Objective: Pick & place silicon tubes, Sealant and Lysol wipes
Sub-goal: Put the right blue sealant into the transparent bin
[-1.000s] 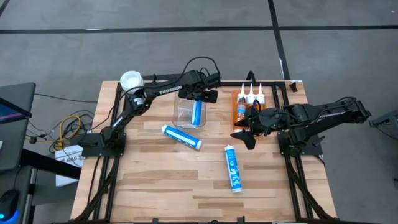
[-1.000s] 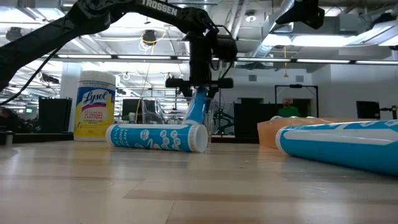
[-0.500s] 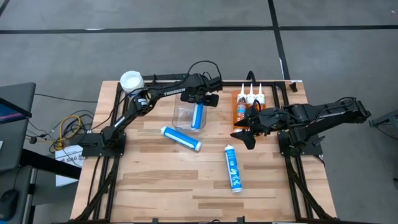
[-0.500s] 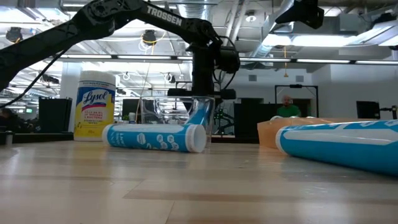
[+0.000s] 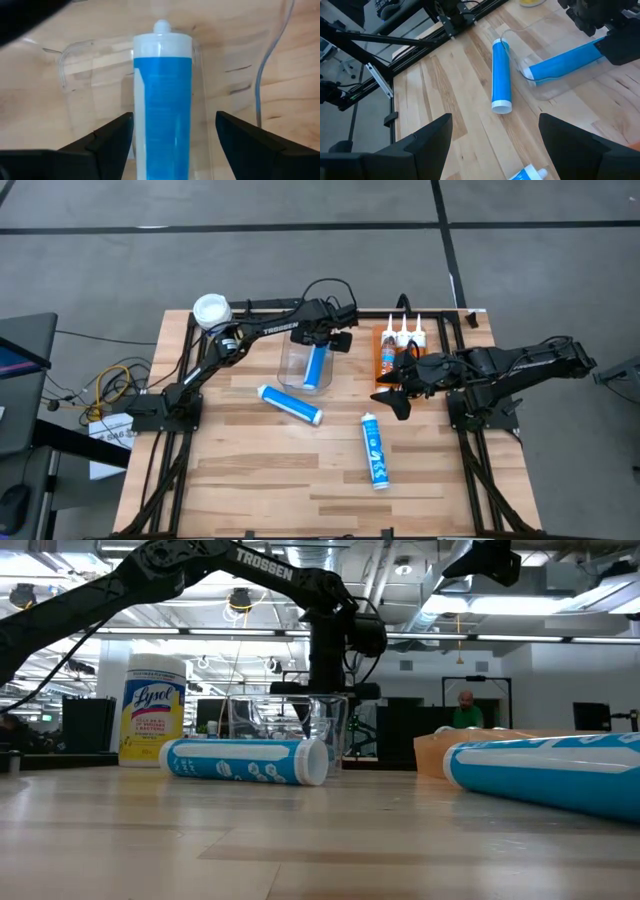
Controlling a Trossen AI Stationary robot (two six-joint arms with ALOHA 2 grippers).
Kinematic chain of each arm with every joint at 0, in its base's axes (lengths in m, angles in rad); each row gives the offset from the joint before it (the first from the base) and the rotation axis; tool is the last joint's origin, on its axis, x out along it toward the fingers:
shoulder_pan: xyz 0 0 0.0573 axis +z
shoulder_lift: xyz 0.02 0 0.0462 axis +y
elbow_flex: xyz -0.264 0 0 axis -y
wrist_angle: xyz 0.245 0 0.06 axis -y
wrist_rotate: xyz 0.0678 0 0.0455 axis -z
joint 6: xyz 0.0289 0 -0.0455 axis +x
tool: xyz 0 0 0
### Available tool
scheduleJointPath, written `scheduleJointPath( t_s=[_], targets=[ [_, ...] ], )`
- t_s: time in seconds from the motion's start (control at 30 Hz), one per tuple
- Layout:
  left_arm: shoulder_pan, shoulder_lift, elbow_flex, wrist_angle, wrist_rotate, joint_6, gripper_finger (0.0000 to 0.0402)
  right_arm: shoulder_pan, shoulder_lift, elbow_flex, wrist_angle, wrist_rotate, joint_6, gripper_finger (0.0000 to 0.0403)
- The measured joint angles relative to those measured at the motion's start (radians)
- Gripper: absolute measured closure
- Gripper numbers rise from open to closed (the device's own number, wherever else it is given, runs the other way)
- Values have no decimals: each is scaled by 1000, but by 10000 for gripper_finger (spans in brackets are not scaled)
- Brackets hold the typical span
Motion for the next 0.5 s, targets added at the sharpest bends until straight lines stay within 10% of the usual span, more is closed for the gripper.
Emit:
scheduleJointPath(
  t_s=[0.5],
  targets=[
    [-11, -203, 0, 33, -43, 33, 124, 0, 0, 0, 0, 2, 0, 113]
  ],
)
